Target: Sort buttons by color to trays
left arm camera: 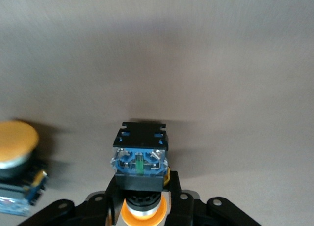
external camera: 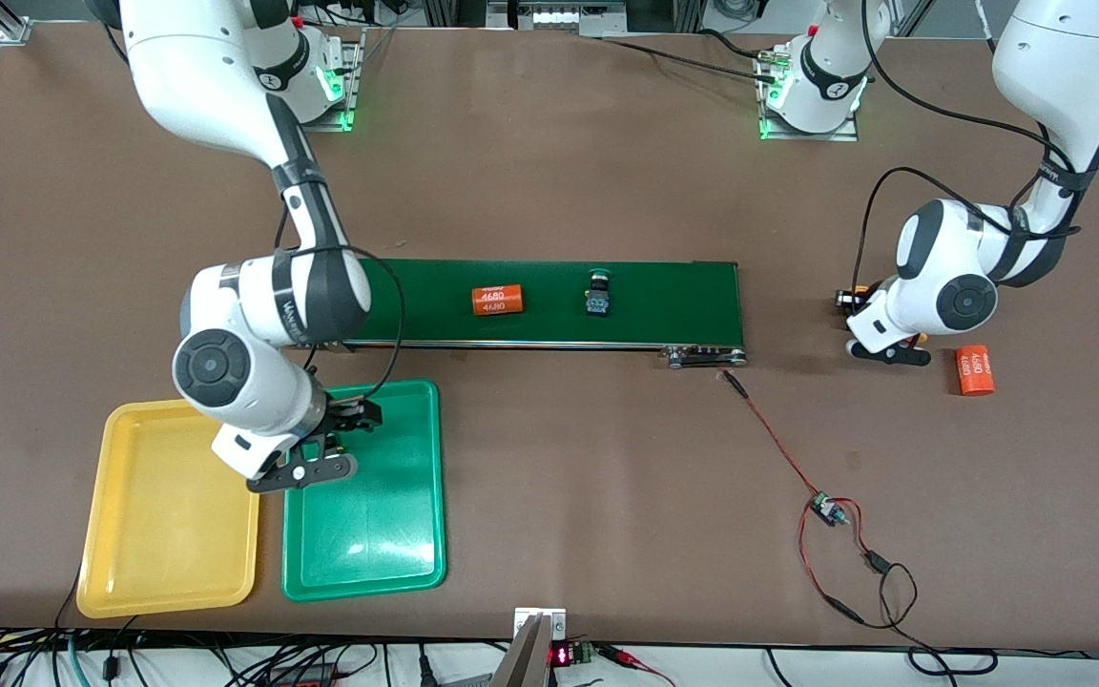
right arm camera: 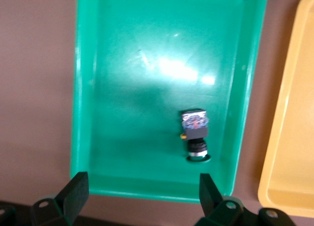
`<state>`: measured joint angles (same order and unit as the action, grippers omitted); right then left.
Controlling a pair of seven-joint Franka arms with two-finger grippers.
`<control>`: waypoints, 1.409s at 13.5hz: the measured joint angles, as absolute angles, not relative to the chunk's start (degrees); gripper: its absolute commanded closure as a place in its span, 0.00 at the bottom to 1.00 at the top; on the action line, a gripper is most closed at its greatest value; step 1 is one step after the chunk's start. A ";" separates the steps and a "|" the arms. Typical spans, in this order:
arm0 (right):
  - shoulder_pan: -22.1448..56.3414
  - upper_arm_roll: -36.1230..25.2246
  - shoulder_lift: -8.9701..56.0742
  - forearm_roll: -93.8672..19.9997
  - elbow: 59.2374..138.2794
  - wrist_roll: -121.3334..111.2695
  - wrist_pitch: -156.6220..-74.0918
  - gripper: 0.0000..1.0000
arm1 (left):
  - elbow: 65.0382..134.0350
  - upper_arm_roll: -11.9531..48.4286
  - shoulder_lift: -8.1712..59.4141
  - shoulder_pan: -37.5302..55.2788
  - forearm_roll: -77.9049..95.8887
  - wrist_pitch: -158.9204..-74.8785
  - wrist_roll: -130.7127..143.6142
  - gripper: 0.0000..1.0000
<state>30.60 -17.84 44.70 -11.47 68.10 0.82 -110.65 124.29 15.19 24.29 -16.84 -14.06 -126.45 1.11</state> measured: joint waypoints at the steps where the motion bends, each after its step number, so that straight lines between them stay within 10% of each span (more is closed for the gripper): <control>1: 31.54 -17.85 43.93 -11.41 68.09 0.84 -109.51 0.00 | 123.06 15.21 24.08 -16.83 -14.06 -126.41 0.55 0.81; 8: 41.90 -17.49 39.69 -11.33 68.15 21.66 -103.96 0.00 | 110.00 23.12 20.41 -7.93 -2.83 -106.77 5.94 0.79; 15: 52.20 -17.11 40.04 -11.67 71.30 36.38 -103.78 0.00 | 109.55 26.61 25.03 -1.18 8.88 -116.94 18.64 0.70; 16: 52.99 -17.10 40.12 -12.33 71.59 36.85 -103.82 0.00 | 109.77 26.70 26.12 -0.55 8.88 -117.57 19.28 0.65; 18: 53.46 -17.11 40.48 -15.67 71.95 37.15 -103.91 0.00 | 110.25 26.71 27.87 -0.37 8.89 -117.94 19.63 0.00; 19: 53.49 -17.10 40.80 -16.70 72.01 37.15 -103.91 0.00 | 110.40 26.67 28.63 -0.39 8.89 -118.06 19.63 0.00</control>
